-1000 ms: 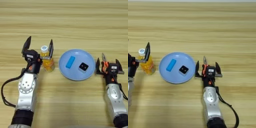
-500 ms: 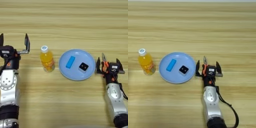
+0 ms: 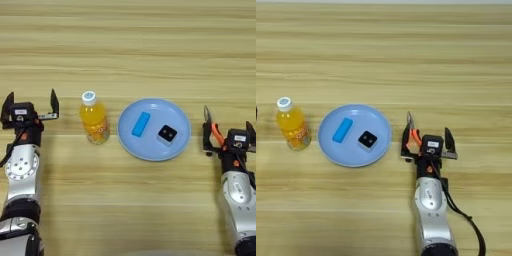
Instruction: Move the objects on the table
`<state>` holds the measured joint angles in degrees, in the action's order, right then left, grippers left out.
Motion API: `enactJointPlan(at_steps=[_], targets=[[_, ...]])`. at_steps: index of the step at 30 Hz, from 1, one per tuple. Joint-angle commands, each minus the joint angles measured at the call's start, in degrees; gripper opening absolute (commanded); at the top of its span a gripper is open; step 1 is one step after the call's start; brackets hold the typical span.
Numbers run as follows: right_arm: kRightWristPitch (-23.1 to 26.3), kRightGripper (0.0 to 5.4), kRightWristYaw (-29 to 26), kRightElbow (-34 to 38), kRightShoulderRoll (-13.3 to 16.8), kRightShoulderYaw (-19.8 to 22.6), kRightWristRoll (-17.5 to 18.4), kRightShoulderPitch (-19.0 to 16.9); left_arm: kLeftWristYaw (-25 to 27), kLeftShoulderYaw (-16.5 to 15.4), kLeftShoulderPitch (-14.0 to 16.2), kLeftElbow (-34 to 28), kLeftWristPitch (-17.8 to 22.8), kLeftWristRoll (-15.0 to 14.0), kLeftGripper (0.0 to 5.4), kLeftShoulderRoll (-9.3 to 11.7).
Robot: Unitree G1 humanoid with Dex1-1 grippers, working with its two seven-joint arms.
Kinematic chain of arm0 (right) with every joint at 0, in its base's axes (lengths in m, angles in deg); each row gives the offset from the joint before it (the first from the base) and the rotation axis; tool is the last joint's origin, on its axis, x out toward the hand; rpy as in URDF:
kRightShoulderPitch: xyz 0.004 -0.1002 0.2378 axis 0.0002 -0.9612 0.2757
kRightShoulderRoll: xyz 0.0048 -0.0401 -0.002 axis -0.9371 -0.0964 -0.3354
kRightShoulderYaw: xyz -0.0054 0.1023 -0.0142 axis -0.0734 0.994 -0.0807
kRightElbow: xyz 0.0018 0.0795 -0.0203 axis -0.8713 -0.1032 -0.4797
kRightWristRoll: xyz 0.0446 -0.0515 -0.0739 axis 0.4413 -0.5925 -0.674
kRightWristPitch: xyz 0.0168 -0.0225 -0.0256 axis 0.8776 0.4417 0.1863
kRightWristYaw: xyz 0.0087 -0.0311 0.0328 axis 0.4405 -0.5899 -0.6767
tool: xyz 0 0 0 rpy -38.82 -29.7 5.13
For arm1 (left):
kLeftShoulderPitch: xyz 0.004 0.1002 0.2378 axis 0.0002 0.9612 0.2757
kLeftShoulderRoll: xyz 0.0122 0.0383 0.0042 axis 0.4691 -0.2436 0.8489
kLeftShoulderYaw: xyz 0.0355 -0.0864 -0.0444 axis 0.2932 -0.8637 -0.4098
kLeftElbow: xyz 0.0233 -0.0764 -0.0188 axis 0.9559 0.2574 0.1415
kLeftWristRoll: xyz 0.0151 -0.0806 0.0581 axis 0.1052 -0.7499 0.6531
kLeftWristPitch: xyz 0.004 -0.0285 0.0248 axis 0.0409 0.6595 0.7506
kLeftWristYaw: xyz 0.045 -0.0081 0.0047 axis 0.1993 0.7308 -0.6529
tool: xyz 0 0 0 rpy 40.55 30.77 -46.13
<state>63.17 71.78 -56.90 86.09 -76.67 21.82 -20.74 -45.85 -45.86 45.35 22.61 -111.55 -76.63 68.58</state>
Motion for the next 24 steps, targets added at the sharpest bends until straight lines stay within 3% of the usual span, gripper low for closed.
enactJointPlan(at_steps=[1,14,24], targets=[[1.7,5.4,-0.7,0.2,0.7,0.1,0.1,-0.7,0.1,0.8,-2.5,5.4,-1.6,0.4,5.38,-1.2],[2.9,5.4,-3.1,0.3,0.2,-1.3,0.4,-1.0,-0.8,1.0,-4.3,13.4,-4.1,1.0,5.38,-0.3],[3.9,5.4,-3.8,-3.1,0.1,-1.0,1.3,0.0,-1.1,1.2,-4.5,14.7,-4.7,0.9,5.38,-0.3]])
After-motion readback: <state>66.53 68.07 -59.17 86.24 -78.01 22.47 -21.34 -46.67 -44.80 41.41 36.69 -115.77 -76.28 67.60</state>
